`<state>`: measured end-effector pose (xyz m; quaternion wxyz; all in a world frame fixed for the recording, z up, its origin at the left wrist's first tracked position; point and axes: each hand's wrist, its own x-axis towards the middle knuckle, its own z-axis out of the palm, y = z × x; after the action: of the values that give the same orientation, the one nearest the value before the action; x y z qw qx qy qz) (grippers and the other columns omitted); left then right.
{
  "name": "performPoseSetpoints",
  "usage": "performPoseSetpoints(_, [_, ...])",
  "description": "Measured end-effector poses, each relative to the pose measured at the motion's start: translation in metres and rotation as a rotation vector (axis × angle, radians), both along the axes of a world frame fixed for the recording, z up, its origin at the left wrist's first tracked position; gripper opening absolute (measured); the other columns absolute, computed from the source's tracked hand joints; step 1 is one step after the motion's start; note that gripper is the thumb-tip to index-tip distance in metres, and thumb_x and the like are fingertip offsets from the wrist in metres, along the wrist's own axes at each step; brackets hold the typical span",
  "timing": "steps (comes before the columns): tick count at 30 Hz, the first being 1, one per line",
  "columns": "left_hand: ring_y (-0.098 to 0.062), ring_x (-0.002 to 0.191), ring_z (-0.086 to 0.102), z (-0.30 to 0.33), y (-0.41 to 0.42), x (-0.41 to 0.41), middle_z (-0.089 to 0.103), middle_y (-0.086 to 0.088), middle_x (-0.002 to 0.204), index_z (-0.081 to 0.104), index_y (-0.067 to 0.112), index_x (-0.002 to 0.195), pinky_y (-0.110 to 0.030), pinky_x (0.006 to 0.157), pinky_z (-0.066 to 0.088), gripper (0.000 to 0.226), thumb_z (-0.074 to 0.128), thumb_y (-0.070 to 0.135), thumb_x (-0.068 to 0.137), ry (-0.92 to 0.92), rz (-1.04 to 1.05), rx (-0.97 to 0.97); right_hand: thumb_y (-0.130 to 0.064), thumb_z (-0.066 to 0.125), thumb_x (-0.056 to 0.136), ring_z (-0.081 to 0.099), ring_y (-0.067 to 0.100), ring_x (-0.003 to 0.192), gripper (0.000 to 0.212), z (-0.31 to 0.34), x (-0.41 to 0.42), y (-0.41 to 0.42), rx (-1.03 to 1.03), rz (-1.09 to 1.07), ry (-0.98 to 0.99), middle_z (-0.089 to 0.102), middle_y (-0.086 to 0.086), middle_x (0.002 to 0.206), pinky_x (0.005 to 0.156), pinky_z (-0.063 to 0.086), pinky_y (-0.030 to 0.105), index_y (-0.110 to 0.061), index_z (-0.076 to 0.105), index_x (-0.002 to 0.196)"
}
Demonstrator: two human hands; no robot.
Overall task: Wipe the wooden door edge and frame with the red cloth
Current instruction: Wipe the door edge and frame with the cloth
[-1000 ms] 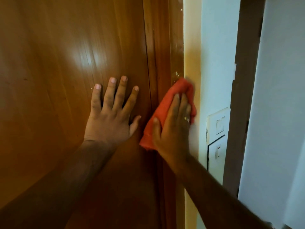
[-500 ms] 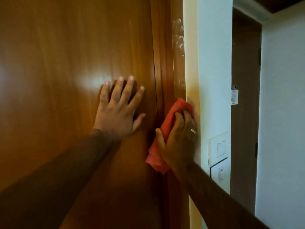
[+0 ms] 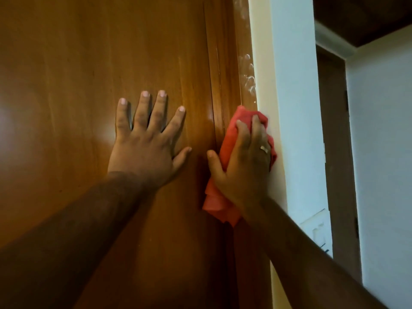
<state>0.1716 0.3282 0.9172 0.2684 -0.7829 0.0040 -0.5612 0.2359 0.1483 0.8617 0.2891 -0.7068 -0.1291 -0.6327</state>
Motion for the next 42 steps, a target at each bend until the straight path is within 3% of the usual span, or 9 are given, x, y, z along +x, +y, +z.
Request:
performPoseSetpoints(6, [-0.041, 0.153, 0.007, 0.000, 0.001, 0.002, 0.010, -0.019, 0.167, 0.012, 0.024, 0.159, -0.068, 0.118, 0.005, 0.081, 0.014, 0.071, 0.092, -0.011, 0.013, -0.003, -0.060, 0.048, 0.087, 0.012, 0.042, 0.150, 0.090, 0.001, 0.005, -0.006, -0.097, -0.046, -0.045, 0.016, 0.022, 0.163, 0.121, 0.016, 0.052, -0.009, 0.017, 0.154])
performPoseSetpoints(14, [-0.041, 0.153, 0.009, 0.000, 0.001, 0.002, 0.011, -0.019, 0.167, 0.013, 0.024, 0.159, -0.067, 0.119, 0.006, 0.082, 0.016, 0.071, 0.092, -0.014, 0.024, 0.002, -0.049, 0.059, 0.084, 0.027, 0.043, 0.145, 0.092, 0.056, 0.001, -0.005, -0.090, -0.086, -0.009, 0.020, 0.023, 0.161, 0.110, 0.038, 0.050, -0.010, 0.015, 0.155])
performPoseSetpoints(21, [-0.040, 0.153, 0.008, -0.001, 0.000, 0.000, 0.010, -0.018, 0.167, 0.012, 0.026, 0.159, -0.066, 0.118, 0.004, 0.081, 0.015, 0.071, 0.092, -0.013, 0.022, -0.001, -0.028, 0.054, 0.084, 0.012, 0.041, 0.150, 0.087, 0.117, 0.004, -0.013, -0.165, -0.033, -0.017, 0.007, 0.021, 0.165, 0.117, 0.030, 0.049, -0.008, 0.010, 0.156])
performPoseSetpoints(27, [-0.040, 0.153, 0.006, -0.001, 0.000, -0.001, 0.007, -0.018, 0.167, 0.009, 0.025, 0.159, -0.066, 0.118, 0.003, 0.081, 0.013, 0.070, 0.093, 0.006, 0.036, -0.004, -0.018, 0.055, 0.082, 0.013, 0.039, 0.151, 0.081, 0.001, 0.000, -0.023, -0.236, 0.092, 0.007, 0.014, 0.023, 0.163, 0.121, 0.019, 0.048, -0.002, 0.019, 0.153])
performPoseSetpoints(30, [-0.041, 0.153, 0.006, 0.000, -0.001, -0.002, 0.007, -0.019, 0.167, 0.010, 0.024, 0.159, -0.067, 0.118, 0.004, 0.082, 0.018, 0.070, 0.092, 0.010, 0.039, -0.009, -0.019, 0.057, 0.080, 0.012, 0.040, 0.150, 0.083, -0.011, -0.001, -0.027, -0.289, 0.122, 0.050, 0.013, 0.023, 0.163, 0.120, 0.016, 0.047, -0.001, 0.021, 0.153])
performPoseSetpoints(33, [-0.041, 0.153, 0.008, -0.001, 0.000, -0.001, 0.010, -0.019, 0.167, 0.013, 0.024, 0.159, -0.066, 0.118, 0.006, 0.081, 0.016, 0.070, 0.093, -0.001, 0.038, -0.004, -0.020, 0.052, 0.082, 0.011, 0.039, 0.151, 0.081, 0.034, -0.001, -0.027, -0.290, 0.095, 0.020, 0.011, 0.022, 0.163, 0.120, 0.014, 0.045, -0.002, 0.019, 0.154])
performPoseSetpoints(37, [-0.041, 0.153, 0.009, -0.002, 0.000, 0.003, 0.012, -0.019, 0.167, 0.016, 0.024, 0.159, -0.065, 0.118, 0.004, 0.082, 0.017, 0.070, 0.091, -0.017, 0.050, 0.001, -0.026, 0.049, 0.090, 0.005, 0.037, 0.152, 0.081, 0.143, 0.004, -0.026, -0.257, 0.076, -0.010, 0.000, 0.020, 0.165, 0.121, 0.011, 0.049, -0.006, 0.005, 0.156])
performPoseSetpoints(40, [-0.042, 0.152, 0.012, -0.002, 0.002, 0.004, 0.015, -0.020, 0.166, 0.020, 0.024, 0.158, -0.065, 0.117, 0.004, 0.081, 0.020, 0.070, 0.091, -0.027, 0.034, 0.006, -0.026, 0.048, 0.092, 0.006, 0.037, 0.152, 0.080, 0.207, 0.004, -0.024, -0.239, 0.064, -0.017, -0.001, 0.020, 0.165, 0.121, 0.019, 0.046, -0.005, 0.003, 0.155])
performPoseSetpoints(42, [-0.041, 0.151, 0.014, -0.001, 0.004, 0.002, 0.018, -0.020, 0.165, 0.023, 0.024, 0.157, -0.064, 0.118, 0.006, 0.080, 0.021, 0.069, 0.091, -0.027, 0.020, 0.002, -0.024, 0.046, 0.090, 0.008, 0.037, 0.152, 0.079, 0.213, 0.004, -0.023, -0.241, 0.072, -0.032, 0.001, 0.019, 0.166, 0.119, 0.025, 0.044, -0.005, 0.005, 0.155])
